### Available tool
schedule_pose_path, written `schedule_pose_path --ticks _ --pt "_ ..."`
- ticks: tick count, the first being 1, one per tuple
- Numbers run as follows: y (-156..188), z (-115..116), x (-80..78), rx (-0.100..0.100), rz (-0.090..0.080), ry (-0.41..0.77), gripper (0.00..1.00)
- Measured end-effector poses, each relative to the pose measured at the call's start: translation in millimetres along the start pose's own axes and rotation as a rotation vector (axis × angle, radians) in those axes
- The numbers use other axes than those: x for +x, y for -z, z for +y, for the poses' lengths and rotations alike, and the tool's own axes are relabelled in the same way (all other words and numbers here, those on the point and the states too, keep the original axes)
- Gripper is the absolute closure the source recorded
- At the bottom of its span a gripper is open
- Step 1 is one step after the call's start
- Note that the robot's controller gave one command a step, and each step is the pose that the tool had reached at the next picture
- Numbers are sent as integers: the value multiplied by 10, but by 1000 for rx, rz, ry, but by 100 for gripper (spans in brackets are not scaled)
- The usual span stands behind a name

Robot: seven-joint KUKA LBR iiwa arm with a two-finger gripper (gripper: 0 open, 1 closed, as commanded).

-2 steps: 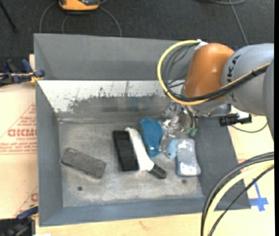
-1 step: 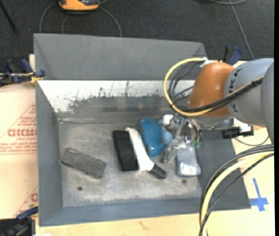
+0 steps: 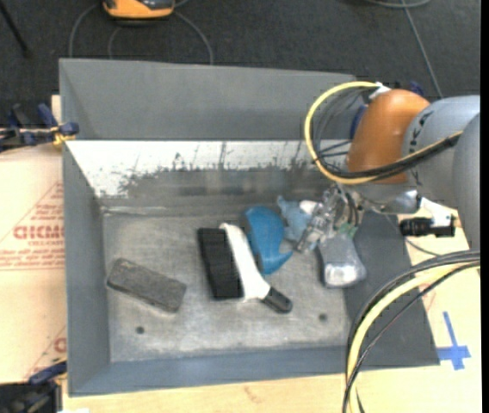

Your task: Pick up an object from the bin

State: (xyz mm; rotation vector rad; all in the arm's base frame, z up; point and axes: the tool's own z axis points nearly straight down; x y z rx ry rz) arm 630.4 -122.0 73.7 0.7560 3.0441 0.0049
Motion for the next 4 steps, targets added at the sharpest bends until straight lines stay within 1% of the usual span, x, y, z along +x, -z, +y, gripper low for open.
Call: schedule_pose_path --ticks 2,3,4 --pt "23 -3 7 1 1 1 100" --pt "152 -14 26 5 9 2 100" --pt "346 -15 17 4 7 2 100"
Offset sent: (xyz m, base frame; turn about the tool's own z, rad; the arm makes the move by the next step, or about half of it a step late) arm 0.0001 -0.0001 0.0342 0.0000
